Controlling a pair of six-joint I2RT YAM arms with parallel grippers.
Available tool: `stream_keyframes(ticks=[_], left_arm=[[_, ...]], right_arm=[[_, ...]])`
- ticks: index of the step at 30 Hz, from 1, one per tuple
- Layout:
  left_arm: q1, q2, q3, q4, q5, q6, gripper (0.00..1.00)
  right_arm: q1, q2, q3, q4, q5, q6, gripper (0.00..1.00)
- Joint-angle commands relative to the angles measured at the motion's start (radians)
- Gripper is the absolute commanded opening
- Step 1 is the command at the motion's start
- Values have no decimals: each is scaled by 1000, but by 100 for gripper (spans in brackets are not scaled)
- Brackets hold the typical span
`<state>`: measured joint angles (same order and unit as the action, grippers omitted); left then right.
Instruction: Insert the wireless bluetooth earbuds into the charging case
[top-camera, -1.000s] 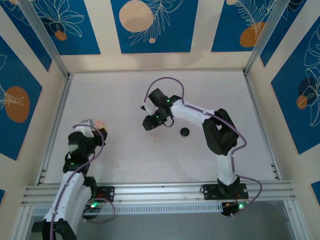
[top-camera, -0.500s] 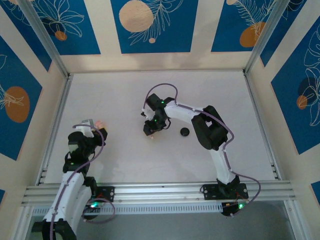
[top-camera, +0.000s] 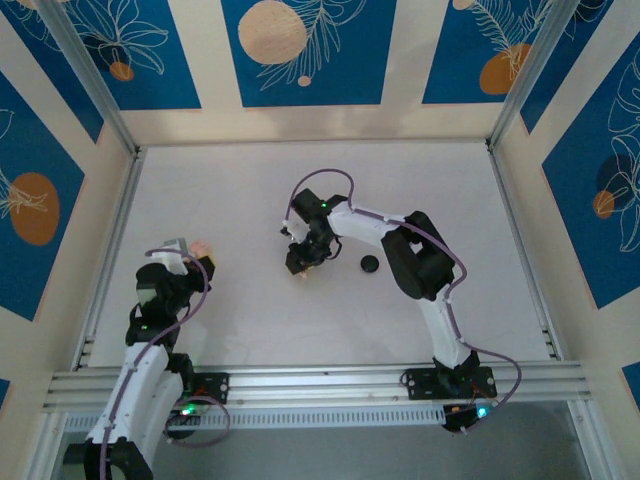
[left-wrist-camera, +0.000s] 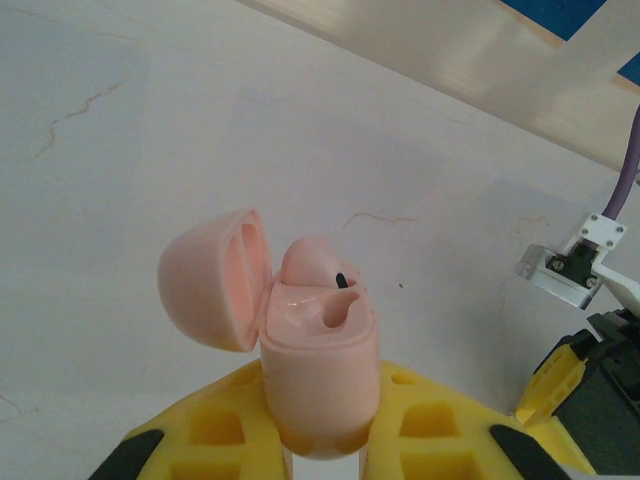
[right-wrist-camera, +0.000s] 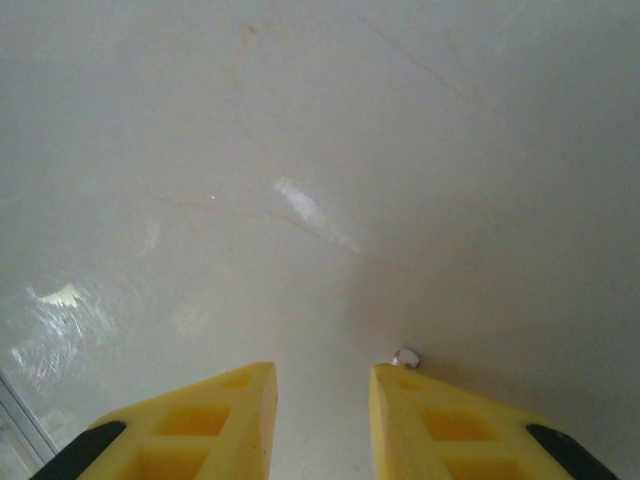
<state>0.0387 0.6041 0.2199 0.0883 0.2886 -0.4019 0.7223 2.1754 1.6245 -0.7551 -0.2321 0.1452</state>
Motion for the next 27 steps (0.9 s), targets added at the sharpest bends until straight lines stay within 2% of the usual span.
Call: stream_keyframes(ticks=[1,14,27], left_arm=[[13,-11,26,1,26,11,13],[14,-12,24,0,32,10,13],[14,-12,18,7,35,1,13]], right_arm=[[18,12,31,-49,-27,-34,30],[-9,-5,83,-84,91,-7,36],[-18,77,126,-136,59,-15,35]])
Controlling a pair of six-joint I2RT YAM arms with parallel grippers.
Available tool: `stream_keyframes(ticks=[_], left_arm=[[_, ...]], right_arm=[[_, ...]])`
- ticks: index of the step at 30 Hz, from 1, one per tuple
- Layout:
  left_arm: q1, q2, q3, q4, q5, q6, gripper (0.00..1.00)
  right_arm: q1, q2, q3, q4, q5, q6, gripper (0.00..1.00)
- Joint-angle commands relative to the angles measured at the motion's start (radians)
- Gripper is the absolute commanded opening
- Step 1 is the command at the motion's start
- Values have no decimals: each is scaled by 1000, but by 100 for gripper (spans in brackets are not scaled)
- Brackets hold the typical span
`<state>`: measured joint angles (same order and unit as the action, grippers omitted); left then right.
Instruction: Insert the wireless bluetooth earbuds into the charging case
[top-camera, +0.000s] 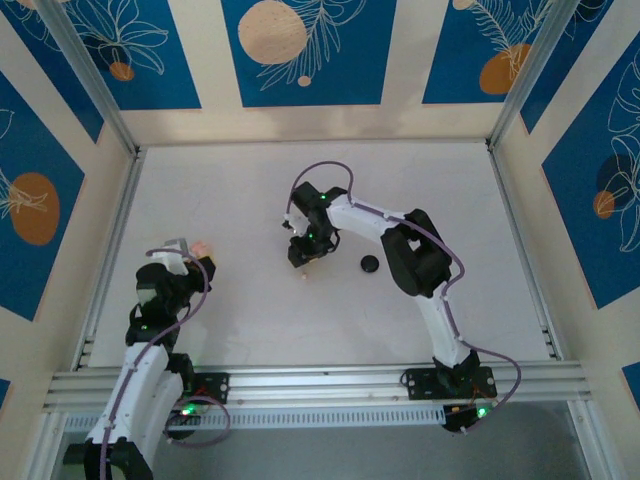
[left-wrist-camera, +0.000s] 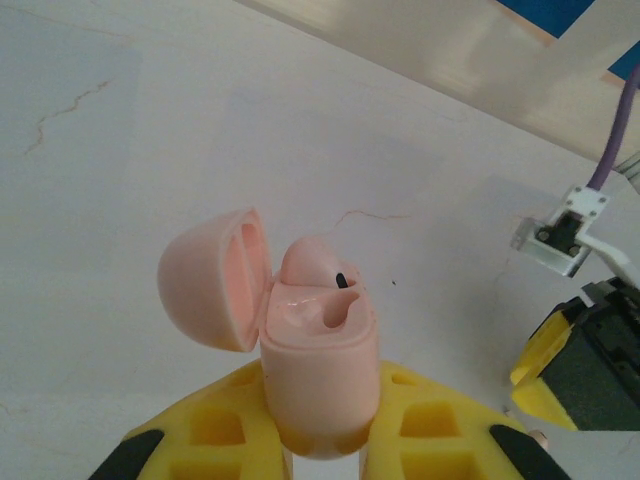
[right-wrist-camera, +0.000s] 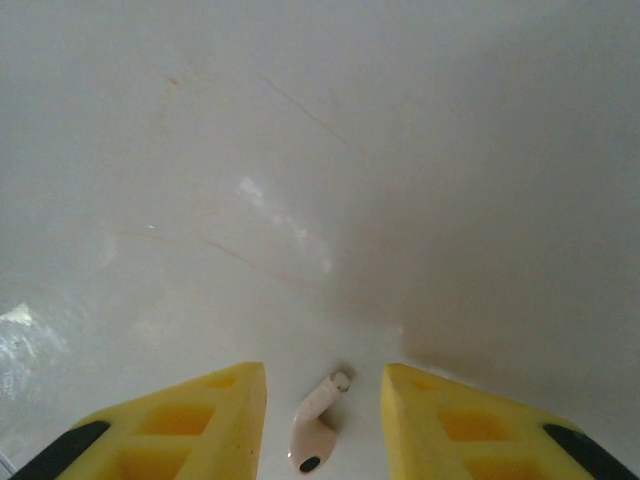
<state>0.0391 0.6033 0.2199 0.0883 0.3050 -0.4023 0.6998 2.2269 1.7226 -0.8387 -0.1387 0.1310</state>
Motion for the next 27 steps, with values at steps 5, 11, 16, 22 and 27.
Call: stream_keyframes(ticks=[5,11,16,22,27], left_arm=[[13,-11,16,7,17,0,13],[13,-11,16,5,16,-1,13],[13,-11,18,4,14,0,13],[13,-11,19,5,14,2,13],[13,-10,21,6,14,1,13]], right_arm=[[9,41,40,-65,-59,-9,33],[23,43,39,-75,-119,-27,32],[35,43,31,-95,-134,-56,31],[63,61,57,-124,-164,-119,31],[97,86,96,-183,-181,-199,30]])
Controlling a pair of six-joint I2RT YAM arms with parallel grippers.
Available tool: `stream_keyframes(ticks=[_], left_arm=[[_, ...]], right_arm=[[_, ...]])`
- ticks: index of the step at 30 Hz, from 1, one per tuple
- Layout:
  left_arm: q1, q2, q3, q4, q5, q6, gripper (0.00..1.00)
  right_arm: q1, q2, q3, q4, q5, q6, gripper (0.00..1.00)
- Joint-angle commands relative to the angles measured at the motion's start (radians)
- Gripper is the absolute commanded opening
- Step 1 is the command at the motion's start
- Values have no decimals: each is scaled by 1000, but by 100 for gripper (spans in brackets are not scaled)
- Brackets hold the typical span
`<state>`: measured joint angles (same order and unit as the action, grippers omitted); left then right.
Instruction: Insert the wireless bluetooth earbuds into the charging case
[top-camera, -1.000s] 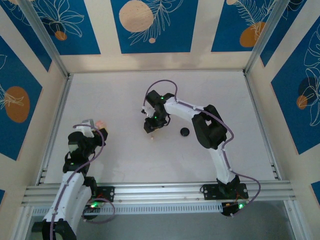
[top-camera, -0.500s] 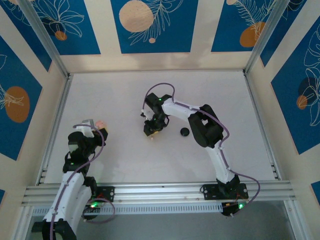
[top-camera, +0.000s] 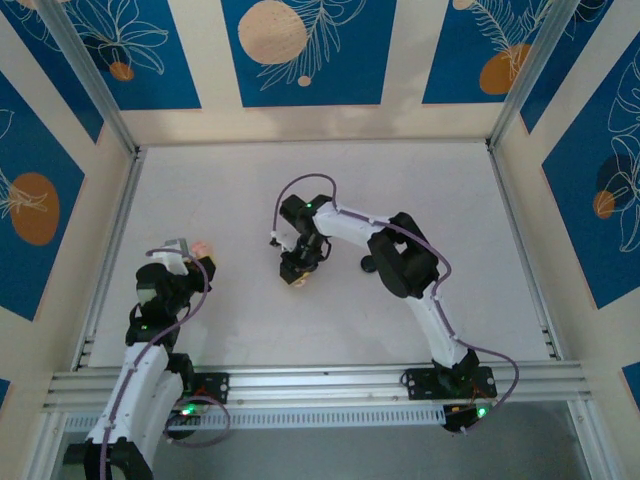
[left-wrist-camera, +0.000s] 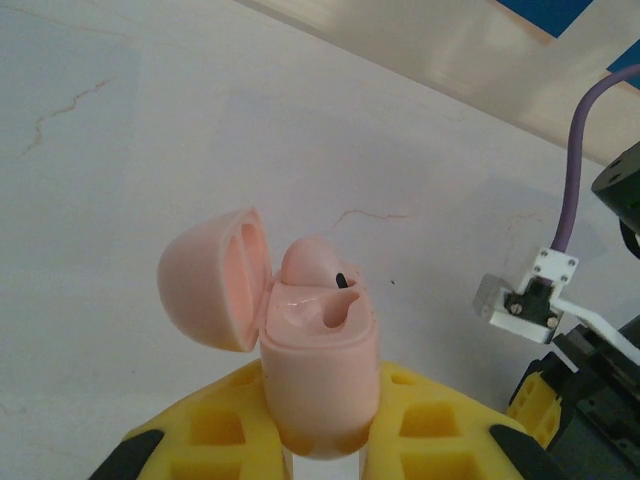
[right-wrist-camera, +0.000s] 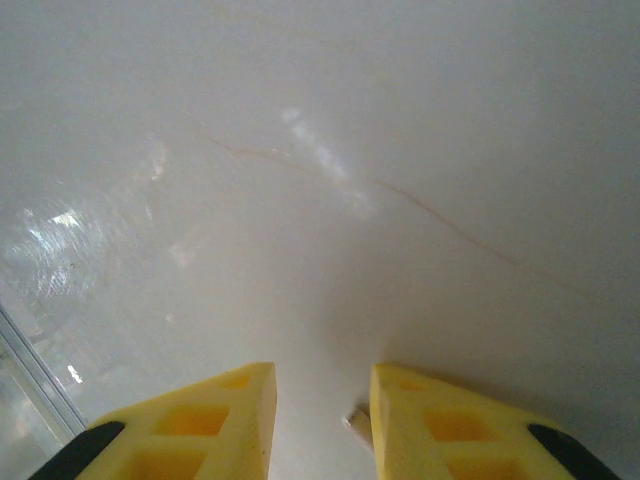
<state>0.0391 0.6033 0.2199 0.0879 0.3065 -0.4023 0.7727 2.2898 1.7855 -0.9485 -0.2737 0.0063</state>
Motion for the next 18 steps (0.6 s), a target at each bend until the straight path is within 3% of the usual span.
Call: stream_keyframes(ticks=[1,8,13,18], left_arm=[[14,-10,22,6,13,0,13],[11,-10,26,7,30,2,12],[12,-10,32,16,78,9,12],[9,3,19,64,145,22,12]], right_arm=[[29,23,36,-85,-48,-86,30],[36,-97,-22,-69,-60,-83,30],[14,-240,-101,-19,-17,81,30],[-36,-389,-307,91,10,315,32]])
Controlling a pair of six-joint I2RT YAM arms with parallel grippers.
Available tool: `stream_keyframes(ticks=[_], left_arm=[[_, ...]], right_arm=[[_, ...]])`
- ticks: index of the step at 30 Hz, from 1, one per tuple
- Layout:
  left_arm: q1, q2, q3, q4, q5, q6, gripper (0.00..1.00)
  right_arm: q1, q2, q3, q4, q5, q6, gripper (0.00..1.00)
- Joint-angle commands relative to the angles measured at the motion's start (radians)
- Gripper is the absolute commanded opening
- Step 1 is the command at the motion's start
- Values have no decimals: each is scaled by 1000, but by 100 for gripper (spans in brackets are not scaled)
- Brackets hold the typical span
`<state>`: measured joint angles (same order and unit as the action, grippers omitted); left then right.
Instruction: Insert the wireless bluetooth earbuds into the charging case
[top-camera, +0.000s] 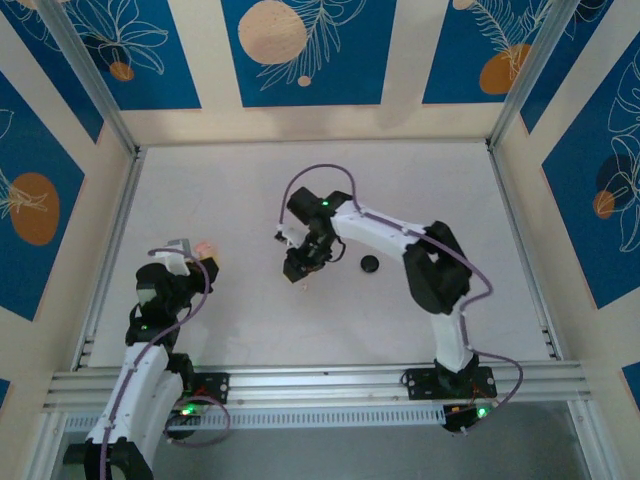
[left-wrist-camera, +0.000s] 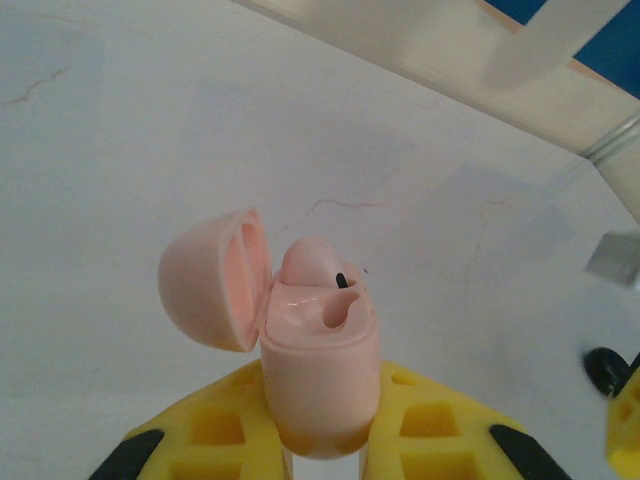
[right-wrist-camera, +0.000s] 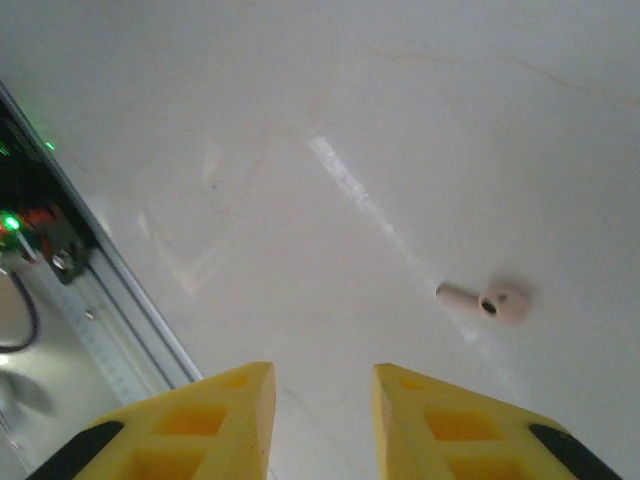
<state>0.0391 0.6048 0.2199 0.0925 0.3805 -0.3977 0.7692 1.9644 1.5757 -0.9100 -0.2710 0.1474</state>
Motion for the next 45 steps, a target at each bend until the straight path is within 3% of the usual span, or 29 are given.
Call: stream_keyframes(ticks=[1,9,33,39,45], left_arm=[[8,8,14,74,82,13,12],[2,38,6,95,97,11,12],[3,15,10,67,67,23,12],[2,24,10,68,65,27,12],[1,13,12,66,67,32,12]], right_arm=[[-45,-84,-138,82,5,206,33],[-83,-48,-231,173,-14,286,36],[-38,154,-32,202,-106,232,36],[-34,96,4,83,3,230,37],[-41,54,-30,-23,98,329,37]])
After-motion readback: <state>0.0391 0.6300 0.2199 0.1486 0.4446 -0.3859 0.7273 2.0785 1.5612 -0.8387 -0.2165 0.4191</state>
